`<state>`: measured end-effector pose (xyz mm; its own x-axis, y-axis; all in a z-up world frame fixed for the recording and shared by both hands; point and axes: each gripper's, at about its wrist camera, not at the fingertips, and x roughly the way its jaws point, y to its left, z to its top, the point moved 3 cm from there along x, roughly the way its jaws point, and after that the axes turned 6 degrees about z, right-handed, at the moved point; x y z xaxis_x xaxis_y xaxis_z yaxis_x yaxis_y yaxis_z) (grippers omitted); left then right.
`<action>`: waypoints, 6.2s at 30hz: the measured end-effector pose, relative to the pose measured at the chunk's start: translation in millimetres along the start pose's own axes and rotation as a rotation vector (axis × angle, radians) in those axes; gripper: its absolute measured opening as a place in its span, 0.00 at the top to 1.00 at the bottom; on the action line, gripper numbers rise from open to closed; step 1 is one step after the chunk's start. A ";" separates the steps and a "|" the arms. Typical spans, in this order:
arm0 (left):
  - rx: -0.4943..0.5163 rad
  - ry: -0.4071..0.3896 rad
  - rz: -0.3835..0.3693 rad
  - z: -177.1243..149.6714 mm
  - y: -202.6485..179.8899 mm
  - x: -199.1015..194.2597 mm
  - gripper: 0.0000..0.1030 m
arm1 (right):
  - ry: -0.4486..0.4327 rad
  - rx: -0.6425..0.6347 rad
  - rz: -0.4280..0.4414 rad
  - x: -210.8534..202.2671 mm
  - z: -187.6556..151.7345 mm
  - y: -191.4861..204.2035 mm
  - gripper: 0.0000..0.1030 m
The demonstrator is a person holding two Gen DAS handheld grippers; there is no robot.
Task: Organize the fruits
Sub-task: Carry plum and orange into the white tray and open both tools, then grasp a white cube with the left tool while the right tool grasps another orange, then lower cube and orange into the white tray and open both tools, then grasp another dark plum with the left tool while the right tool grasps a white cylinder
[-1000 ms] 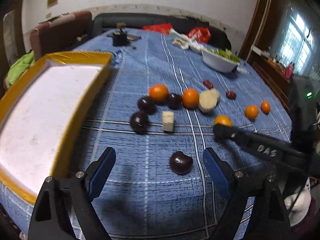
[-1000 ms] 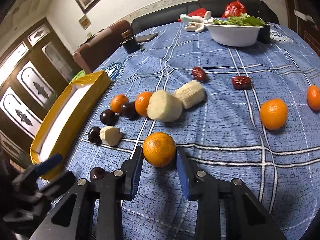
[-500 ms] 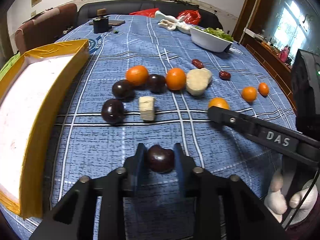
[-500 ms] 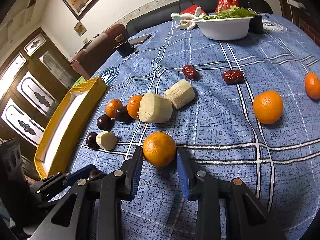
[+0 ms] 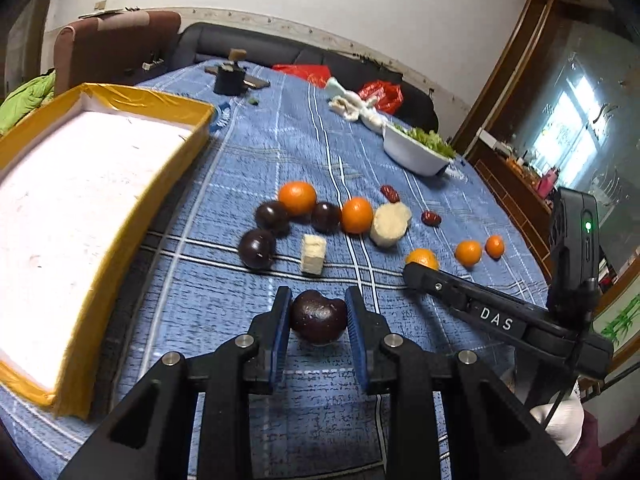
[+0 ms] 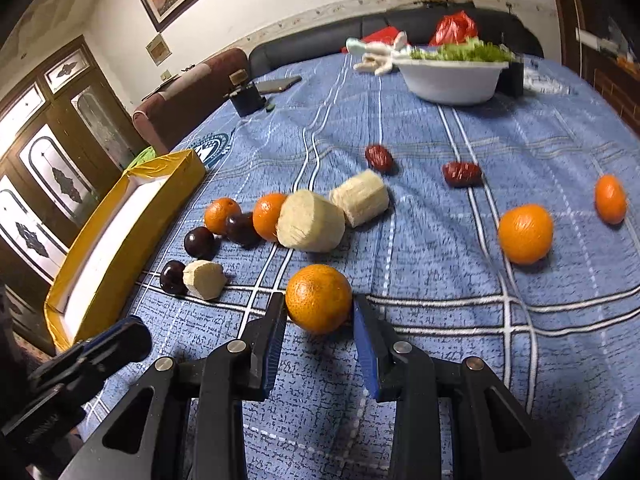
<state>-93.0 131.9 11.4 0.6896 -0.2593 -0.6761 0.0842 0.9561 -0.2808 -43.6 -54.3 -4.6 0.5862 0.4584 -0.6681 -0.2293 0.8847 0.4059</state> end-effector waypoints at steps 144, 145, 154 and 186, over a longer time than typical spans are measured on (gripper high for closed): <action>-0.348 -0.112 0.356 52.1 260.1 -86.8 0.43 | 0.268 -0.442 0.197 116.5 -22.7 286.8 0.60; -0.359 -0.124 0.353 50.6 258.0 -92.9 0.40 | 0.271 -0.451 0.202 116.8 -24.8 289.4 0.57; -0.407 -0.164 0.284 32.1 226.0 -125.3 0.30 | 0.149 -0.435 0.248 68.6 -19.0 277.2 0.38; 0.036 0.086 0.200 14.4 36.0 -19.7 0.21 | -0.019 0.020 -0.059 32.4 50.5 0.3 0.33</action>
<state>-93.2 173.4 24.5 0.6310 -0.0734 -0.7723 -0.0215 0.9935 -0.1119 14.6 -43.5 5.3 0.6128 0.4038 -0.6793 -0.1782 0.9081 0.3790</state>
